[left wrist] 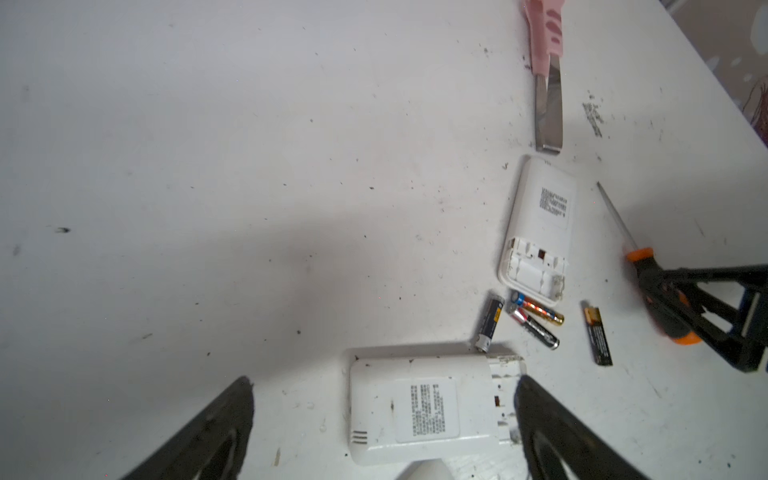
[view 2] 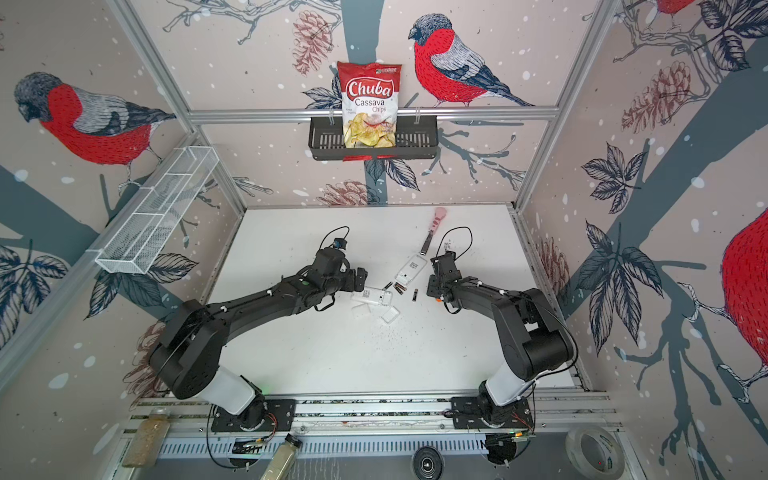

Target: Unload the batteries from the remote control

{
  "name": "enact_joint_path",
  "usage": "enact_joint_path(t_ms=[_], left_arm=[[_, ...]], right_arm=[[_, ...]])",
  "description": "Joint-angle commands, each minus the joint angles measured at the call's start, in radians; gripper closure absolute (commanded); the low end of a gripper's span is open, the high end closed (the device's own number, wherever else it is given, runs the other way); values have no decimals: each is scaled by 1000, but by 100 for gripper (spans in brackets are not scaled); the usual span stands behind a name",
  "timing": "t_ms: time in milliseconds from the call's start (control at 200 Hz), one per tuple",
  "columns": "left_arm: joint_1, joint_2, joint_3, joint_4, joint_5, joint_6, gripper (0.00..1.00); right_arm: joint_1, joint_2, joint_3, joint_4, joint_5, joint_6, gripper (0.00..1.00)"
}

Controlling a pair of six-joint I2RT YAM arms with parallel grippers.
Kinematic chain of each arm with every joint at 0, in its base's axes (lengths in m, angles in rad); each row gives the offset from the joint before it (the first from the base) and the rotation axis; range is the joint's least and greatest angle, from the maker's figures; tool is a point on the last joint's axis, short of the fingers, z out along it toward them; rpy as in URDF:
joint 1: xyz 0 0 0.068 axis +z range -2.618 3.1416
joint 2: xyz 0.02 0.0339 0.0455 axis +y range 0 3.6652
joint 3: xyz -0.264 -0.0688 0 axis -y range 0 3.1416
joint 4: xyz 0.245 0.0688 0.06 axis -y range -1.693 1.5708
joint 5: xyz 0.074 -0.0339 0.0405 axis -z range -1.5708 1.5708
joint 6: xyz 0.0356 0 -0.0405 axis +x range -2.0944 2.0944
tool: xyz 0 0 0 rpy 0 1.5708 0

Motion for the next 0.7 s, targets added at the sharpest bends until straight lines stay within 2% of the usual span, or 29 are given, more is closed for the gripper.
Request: enact_joint_path(t_ms=[0,80,155,190,275,345,410,530,610,695], left_arm=[[21,-41,30,20,-88,-32,3],[68,-81,40,4,-112,-42,3],[144,-114,38,-6,-119,-66,3],[185,-126,33,0,-111,-67,3],[279,-153,9,37,-84,-26,3],[331,-169,-36,106,-68,66,3],[363,-186,-77,149,-95,147,3],[407,-201,-199,309,-101,290,3],[451,-179,-260,388,-104,312,3],[504,-142,-315,474,-94,290,4]], right_arm=[[1,-60,18,24,10,-21,41],[1,-129,16,66,34,-32,33],[2,-191,0,126,78,-49,16],[2,-215,-9,155,115,-54,0],[1,-258,-37,234,237,-76,1],[1,-279,-70,318,359,-121,1],[2,-298,-126,438,451,-206,1],[3,-324,-286,768,583,-413,1],[-6,-306,-370,948,627,-518,1],[-24,-272,-410,1011,622,-556,1]])
